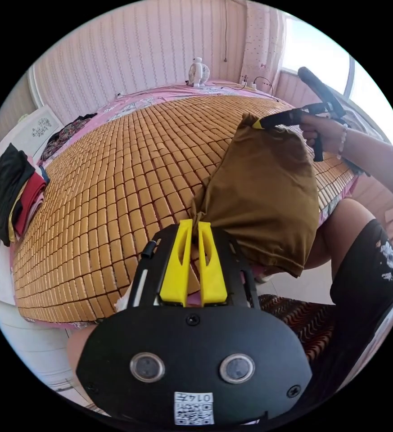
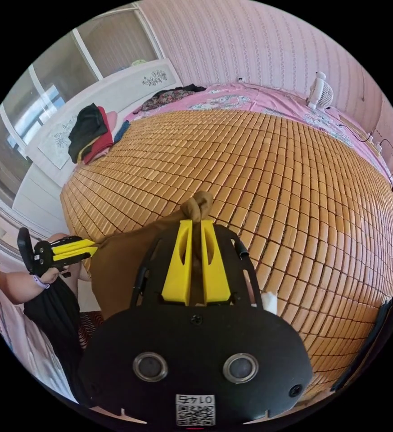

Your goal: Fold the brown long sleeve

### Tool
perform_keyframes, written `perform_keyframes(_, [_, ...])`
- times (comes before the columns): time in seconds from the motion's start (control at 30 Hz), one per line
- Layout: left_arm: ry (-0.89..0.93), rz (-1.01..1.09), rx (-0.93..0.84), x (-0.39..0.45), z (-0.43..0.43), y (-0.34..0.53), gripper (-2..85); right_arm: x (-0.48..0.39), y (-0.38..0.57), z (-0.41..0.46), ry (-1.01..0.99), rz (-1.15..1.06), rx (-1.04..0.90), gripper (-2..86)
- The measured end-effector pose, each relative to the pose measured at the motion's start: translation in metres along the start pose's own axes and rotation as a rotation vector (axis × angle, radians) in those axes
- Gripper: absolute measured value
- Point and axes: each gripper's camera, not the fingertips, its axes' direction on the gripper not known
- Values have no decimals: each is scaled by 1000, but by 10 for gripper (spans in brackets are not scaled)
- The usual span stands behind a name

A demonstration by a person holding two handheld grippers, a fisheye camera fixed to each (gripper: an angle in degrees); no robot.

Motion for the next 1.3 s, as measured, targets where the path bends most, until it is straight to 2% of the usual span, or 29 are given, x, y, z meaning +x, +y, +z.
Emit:
perform_keyframes(0.1, [-8,31,21,2,-11,-5,-3,11,32,-51,-94,40,135,21])
perform_keyframes(0.17, [59,74,140,-2,-41,-9,-5,14,61,-93,-100,51,219,19])
perform_keyframes(0.33, [111,285,292,10,-95,-33,-7,32,125,-172,-82,111,382,18])
perform_keyframes(0.5, [263,380,405,26,-106,-92,-8,79,151,-259,5,174,429,21])
perform_keyframes(0.63, [351,516,512,52,-75,-182,-3,153,111,-352,135,215,419,29])
perform_keyframes(0.7, [442,484,513,59,-50,-236,4,202,70,-382,202,266,371,39])
perform_keyframes(0.77, [532,342,521,66,-2,-308,29,280,6,-403,307,386,330,68])
perform_keyframes(0.83, [453,209,466,69,39,-349,44,334,-28,-401,442,548,276,87])
perform_keyframes(0.9, [369,144,363,70,74,-366,49,368,-38,-386,485,674,145,103])
perform_keyframes(1.0, [341,199,261,62,107,-341,52,353,-17,-373,452,623,187,105])
perform_keyframes(1.13, [309,320,203,20,105,-227,36,234,60,-351,486,295,222,89])
perform_keyframes(1.2, [331,296,176,-10,93,-164,20,169,110,-339,499,207,216,80])
perform_keyframes(1.3, [309,196,149,-64,53,-59,-1,77,187,-325,496,214,191,65])
